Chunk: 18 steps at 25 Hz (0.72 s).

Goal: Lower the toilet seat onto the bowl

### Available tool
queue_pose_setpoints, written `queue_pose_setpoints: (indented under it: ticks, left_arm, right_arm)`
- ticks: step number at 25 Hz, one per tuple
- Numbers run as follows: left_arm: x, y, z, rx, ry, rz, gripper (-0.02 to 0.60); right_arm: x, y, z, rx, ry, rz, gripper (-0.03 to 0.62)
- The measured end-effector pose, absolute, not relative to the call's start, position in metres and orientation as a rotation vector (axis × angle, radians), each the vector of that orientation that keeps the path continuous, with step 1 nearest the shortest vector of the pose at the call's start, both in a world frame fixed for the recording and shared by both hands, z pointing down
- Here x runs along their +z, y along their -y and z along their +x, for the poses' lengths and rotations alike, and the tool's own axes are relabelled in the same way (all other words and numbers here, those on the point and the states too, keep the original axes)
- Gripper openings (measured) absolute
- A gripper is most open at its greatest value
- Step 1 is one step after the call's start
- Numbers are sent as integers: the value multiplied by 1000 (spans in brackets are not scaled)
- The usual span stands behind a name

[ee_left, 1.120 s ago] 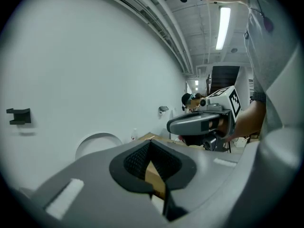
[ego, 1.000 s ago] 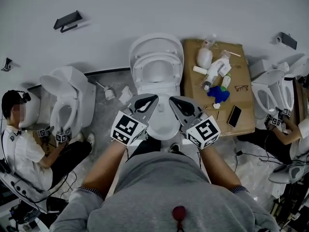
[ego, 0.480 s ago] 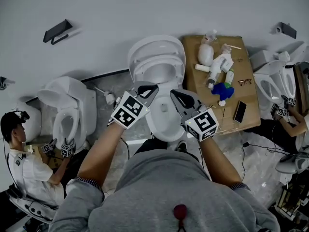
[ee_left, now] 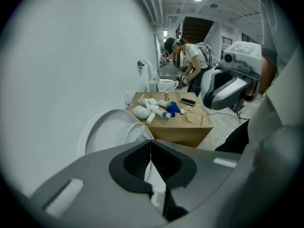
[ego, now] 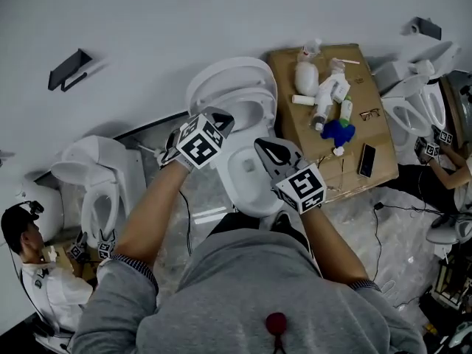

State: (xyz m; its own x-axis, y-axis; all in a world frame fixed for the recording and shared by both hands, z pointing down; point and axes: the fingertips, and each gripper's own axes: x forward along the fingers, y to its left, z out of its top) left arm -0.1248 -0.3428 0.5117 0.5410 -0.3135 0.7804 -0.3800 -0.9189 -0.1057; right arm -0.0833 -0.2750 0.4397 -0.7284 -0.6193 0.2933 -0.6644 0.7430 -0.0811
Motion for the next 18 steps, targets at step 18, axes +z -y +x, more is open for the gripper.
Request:
queue_pose_setpoints:
  ticks: [18]
  left_arm:
    - [570,427,-123,1556,548,2660,122]
  right_arm:
    - [471,274,-93,342,2604,1058,14]
